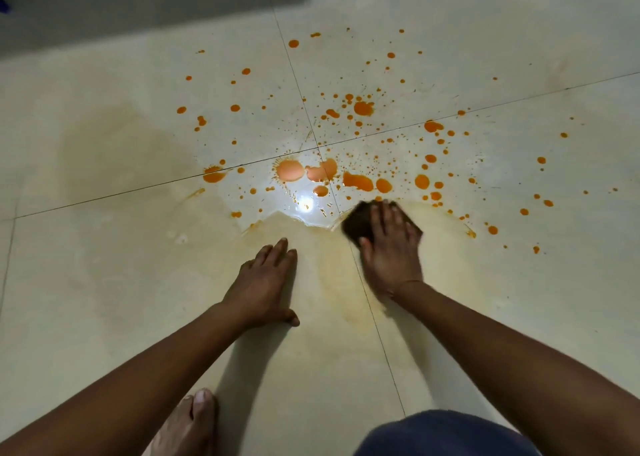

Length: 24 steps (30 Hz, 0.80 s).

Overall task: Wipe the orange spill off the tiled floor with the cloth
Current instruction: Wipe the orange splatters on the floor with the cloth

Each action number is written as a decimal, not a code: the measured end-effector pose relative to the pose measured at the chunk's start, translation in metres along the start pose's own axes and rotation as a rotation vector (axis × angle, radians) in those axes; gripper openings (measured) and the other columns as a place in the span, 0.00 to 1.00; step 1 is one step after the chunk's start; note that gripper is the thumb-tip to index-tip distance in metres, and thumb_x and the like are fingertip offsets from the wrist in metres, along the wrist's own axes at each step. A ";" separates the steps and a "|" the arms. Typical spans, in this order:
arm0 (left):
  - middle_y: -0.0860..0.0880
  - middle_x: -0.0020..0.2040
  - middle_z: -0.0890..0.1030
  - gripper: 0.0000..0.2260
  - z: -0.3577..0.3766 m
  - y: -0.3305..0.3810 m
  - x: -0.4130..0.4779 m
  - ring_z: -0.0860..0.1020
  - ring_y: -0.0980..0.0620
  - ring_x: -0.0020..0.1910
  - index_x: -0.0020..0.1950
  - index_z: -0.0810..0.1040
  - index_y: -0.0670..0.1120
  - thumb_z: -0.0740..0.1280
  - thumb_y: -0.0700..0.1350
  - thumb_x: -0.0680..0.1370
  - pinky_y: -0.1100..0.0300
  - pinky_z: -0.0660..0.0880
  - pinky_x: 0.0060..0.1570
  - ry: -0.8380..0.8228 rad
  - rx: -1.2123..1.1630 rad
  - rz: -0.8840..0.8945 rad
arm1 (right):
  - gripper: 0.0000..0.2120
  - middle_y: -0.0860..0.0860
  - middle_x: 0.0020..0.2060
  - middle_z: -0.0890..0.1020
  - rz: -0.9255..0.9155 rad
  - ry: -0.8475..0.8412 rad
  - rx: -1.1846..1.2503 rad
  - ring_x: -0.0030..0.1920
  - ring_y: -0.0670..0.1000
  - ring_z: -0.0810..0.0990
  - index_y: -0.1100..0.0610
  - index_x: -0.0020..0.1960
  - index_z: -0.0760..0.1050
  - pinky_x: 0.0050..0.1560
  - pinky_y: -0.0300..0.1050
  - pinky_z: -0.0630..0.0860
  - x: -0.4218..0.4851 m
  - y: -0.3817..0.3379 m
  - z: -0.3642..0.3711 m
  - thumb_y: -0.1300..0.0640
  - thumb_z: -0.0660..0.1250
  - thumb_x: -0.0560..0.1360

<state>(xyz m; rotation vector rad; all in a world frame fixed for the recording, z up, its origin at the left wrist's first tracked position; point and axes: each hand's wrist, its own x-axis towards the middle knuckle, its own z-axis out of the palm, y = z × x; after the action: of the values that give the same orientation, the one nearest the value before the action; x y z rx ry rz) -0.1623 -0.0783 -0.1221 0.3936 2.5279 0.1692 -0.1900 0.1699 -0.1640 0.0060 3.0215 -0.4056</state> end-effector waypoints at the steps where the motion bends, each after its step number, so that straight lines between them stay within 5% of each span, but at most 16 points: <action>1: 0.48 0.80 0.41 0.55 0.000 -0.002 0.000 0.46 0.44 0.78 0.79 0.47 0.48 0.75 0.65 0.64 0.47 0.57 0.74 0.000 -0.004 0.003 | 0.33 0.55 0.79 0.56 -0.085 -0.013 0.001 0.78 0.54 0.52 0.55 0.80 0.52 0.75 0.55 0.52 -0.011 -0.016 0.009 0.45 0.54 0.78; 5: 0.47 0.80 0.43 0.54 -0.006 -0.016 -0.004 0.48 0.46 0.78 0.79 0.47 0.47 0.73 0.66 0.65 0.48 0.58 0.74 0.007 0.016 0.052 | 0.34 0.50 0.79 0.52 -0.410 -0.137 -0.001 0.78 0.51 0.52 0.50 0.80 0.48 0.75 0.51 0.51 -0.117 0.024 -0.005 0.44 0.56 0.78; 10: 0.48 0.80 0.44 0.53 -0.022 -0.035 -0.002 0.48 0.46 0.78 0.79 0.48 0.49 0.73 0.67 0.65 0.48 0.58 0.73 0.009 0.097 0.059 | 0.32 0.55 0.78 0.58 -0.100 -0.037 0.012 0.77 0.55 0.55 0.54 0.79 0.54 0.74 0.56 0.57 -0.010 -0.013 0.001 0.44 0.52 0.78; 15: 0.48 0.80 0.42 0.52 -0.042 -0.061 0.002 0.46 0.46 0.78 0.79 0.45 0.49 0.72 0.66 0.68 0.48 0.53 0.74 -0.058 0.278 0.177 | 0.33 0.51 0.79 0.54 -0.493 -0.201 -0.017 0.79 0.51 0.50 0.50 0.80 0.50 0.75 0.54 0.54 -0.074 -0.019 0.010 0.43 0.54 0.78; 21: 0.49 0.80 0.40 0.49 -0.070 -0.102 0.007 0.45 0.46 0.79 0.79 0.46 0.51 0.70 0.67 0.69 0.49 0.53 0.73 -0.068 0.374 0.220 | 0.34 0.55 0.77 0.59 -0.288 -0.091 -0.047 0.77 0.55 0.55 0.55 0.79 0.55 0.73 0.56 0.55 0.058 -0.055 0.008 0.42 0.49 0.76; 24: 0.49 0.80 0.40 0.49 -0.081 -0.123 0.014 0.45 0.46 0.79 0.79 0.45 0.51 0.69 0.67 0.69 0.48 0.52 0.73 -0.080 0.383 0.192 | 0.33 0.55 0.78 0.59 -0.572 -0.178 -0.095 0.77 0.56 0.56 0.54 0.79 0.56 0.73 0.55 0.53 0.023 -0.080 0.025 0.43 0.54 0.77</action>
<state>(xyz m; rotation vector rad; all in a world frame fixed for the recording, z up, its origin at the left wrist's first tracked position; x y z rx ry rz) -0.2488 -0.1939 -0.0872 0.7778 2.4369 -0.2582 -0.2116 0.0858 -0.1691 -0.8627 2.8115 -0.2784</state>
